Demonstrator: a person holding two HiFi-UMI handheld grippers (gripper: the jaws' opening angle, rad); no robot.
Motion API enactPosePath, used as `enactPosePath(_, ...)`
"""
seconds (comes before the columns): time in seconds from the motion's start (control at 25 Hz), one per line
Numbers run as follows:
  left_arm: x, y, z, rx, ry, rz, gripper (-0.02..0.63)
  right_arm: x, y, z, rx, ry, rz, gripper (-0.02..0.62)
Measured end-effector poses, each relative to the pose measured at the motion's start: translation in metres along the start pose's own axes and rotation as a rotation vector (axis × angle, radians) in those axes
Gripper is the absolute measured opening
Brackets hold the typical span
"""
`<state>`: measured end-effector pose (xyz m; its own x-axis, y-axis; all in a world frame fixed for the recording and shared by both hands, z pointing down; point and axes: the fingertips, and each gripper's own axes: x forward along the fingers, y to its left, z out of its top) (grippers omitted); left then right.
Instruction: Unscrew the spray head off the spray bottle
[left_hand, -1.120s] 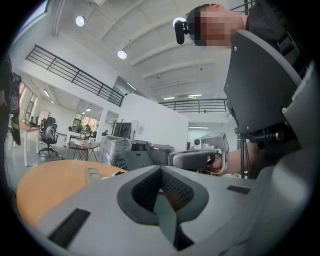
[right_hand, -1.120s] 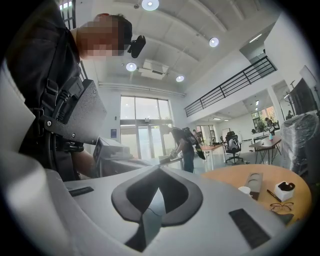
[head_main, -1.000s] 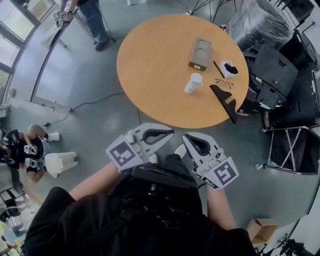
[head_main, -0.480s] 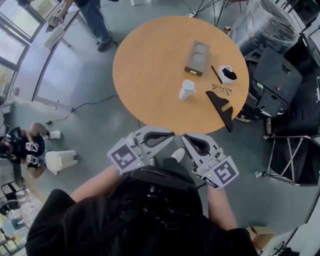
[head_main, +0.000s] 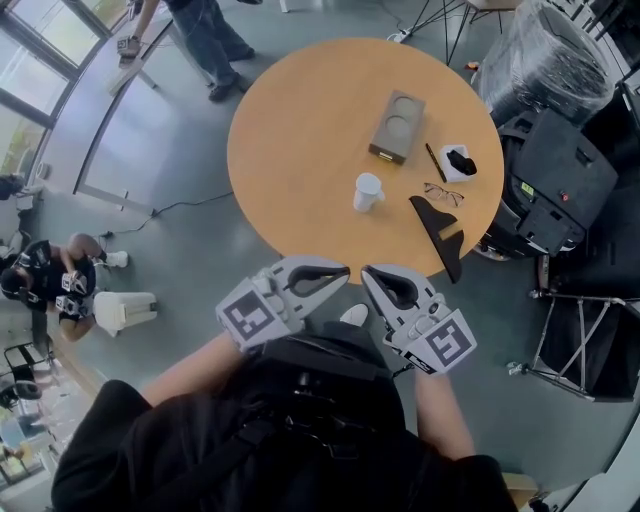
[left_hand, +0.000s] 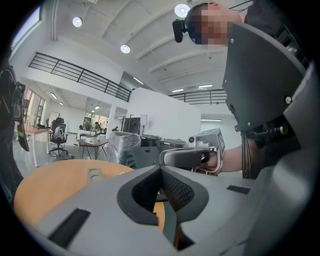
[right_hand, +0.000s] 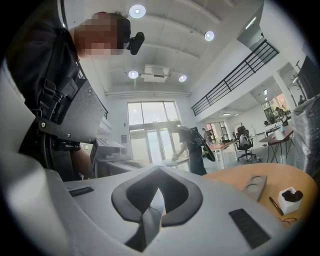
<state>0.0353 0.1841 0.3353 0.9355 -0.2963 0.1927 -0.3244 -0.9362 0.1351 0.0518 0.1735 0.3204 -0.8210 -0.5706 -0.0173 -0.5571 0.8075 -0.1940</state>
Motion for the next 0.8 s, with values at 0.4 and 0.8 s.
enactPosePath(0.4, 0.032, -0.002, 0.0, -0.006, 0.006, 0.064, 0.028, -0.025, -0.027, -0.004, 0.016, 0.006, 0.05, 0.006)
enactPosePath(0.8, 0.044, 0.023, -0.004, -0.017, 0.01, 0.059, 0.028, -0.017, -0.056, -0.009, 0.022, 0.022, 0.026, 0.006)
